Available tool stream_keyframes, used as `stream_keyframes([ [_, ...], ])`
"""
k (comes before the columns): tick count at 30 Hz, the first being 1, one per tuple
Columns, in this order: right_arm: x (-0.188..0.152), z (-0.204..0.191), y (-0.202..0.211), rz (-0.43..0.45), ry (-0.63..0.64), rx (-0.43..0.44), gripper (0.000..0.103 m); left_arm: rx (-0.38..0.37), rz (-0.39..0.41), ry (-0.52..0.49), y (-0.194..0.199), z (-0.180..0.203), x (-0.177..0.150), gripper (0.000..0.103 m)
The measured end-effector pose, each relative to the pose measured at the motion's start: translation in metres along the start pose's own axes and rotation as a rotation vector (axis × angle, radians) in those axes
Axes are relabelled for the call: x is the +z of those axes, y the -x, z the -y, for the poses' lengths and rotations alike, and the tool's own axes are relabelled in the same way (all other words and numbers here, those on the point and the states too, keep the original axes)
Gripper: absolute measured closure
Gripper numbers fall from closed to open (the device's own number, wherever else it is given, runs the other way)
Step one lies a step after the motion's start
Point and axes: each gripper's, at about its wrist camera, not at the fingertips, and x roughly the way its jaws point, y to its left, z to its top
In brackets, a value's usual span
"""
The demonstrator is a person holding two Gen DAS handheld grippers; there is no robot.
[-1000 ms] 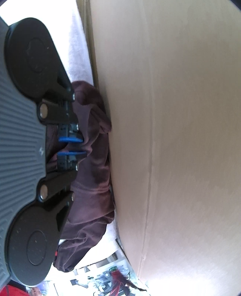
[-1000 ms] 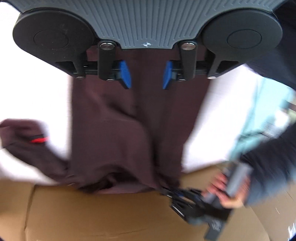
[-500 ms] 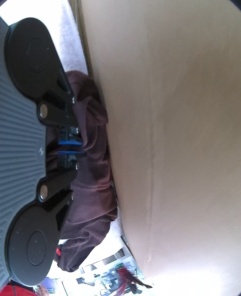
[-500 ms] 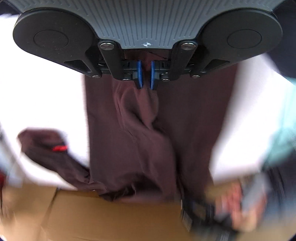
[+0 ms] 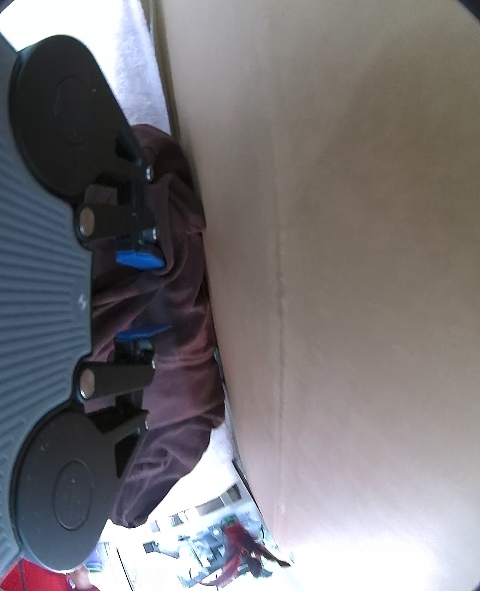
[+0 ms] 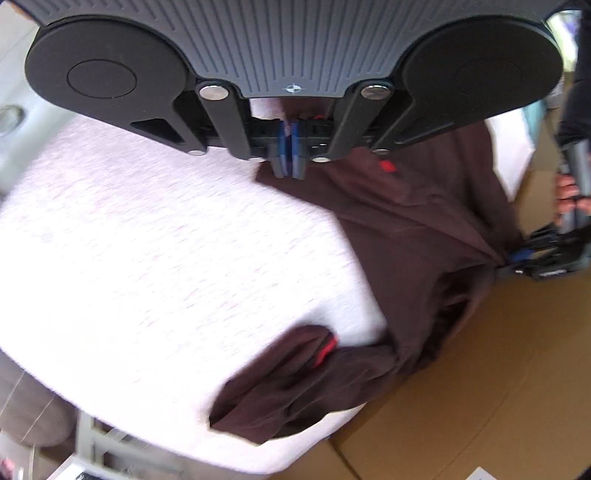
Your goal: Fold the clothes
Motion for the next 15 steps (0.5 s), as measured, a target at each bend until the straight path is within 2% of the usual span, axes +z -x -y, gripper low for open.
stream_keyframes([
  [2,-0.005,-0.014,0.017,0.047,0.144,0.0,0.076,-0.006,0.006,-0.009,0.007,0.001,-0.001,0.07],
  [3,-0.011,-0.026,0.025,0.074,0.229,-0.009,0.065,-0.009,0.009,-0.013,0.01,0.001,-0.002,0.068],
  [4,-0.015,-0.037,0.027,0.089,0.321,-0.022,0.061,0.001,0.015,-0.021,0.013,0.002,-0.003,0.068],
  [6,-0.022,-0.06,0.028,0.116,0.508,-0.047,0.06,0.013,0.022,-0.009,0.017,-0.002,-0.004,0.068],
  [11,-0.038,-0.087,-0.007,0.059,0.849,-0.11,0.06,0.035,0.047,0.038,0.028,-0.014,-0.004,0.068],
  [12,-0.038,-0.088,-0.016,0.034,0.899,-0.127,0.065,0.036,0.054,0.05,0.031,-0.017,-0.004,0.068],
  [13,-0.038,-0.089,-0.024,0.007,0.948,-0.144,0.077,0.037,0.059,0.059,0.034,-0.019,-0.003,0.068],
  [14,-0.032,-0.089,-0.023,-0.024,0.921,-0.114,0.097,0.042,0.068,0.063,0.037,-0.022,-0.002,0.065],
  [15,-0.024,-0.089,-0.021,-0.055,0.884,-0.078,0.097,0.048,0.077,0.067,0.04,-0.024,-0.001,0.06],
])
